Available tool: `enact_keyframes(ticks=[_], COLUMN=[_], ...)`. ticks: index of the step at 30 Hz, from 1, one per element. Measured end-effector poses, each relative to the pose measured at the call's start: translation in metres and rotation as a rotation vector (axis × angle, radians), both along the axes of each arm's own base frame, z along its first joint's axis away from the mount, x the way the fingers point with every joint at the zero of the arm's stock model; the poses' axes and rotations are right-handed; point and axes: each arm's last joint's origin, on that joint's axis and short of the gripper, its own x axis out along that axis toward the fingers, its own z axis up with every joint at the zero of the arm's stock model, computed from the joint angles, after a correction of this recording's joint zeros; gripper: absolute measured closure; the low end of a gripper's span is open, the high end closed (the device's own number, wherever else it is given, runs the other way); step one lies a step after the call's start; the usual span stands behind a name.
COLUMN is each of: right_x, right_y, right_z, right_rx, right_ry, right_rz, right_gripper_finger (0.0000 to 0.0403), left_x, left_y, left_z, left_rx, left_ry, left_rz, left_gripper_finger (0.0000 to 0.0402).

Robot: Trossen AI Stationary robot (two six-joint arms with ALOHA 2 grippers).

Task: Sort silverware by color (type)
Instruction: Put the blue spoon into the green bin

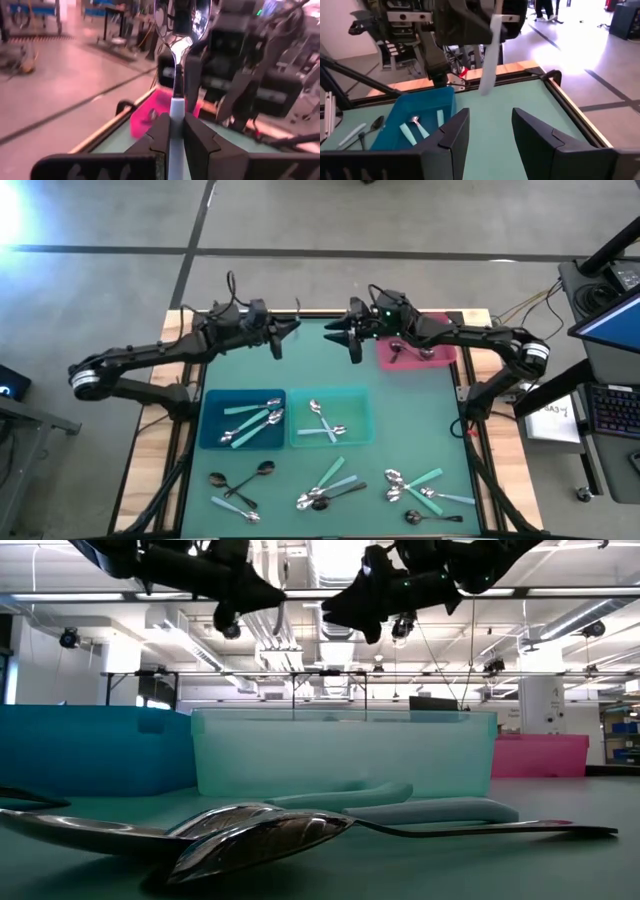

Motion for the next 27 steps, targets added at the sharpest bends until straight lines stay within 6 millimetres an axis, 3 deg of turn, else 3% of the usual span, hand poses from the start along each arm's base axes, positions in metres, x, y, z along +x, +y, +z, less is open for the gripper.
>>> enact_keyframes(ticks=[10, 27], right_x=[0.017, 0.033], right_y=[-0.001, -0.009], right_z=[-0.001, 0.002], right_rx=[-0.005, -0.034], right_ry=[-0.01, -0.041], right_rz=[0.022, 0.021], right_gripper_finger=[0.0264, 0.0264], left_x=[0.029, 0.036], left_y=[0.008, 0.003], left_z=[-0.014, -0.011], left_rx=[0.019, 0.058], left_ry=[-0.114, -0.19], left_rz=[-0.08, -0.129], left_gripper_finger=[0.0385, 0.0385])
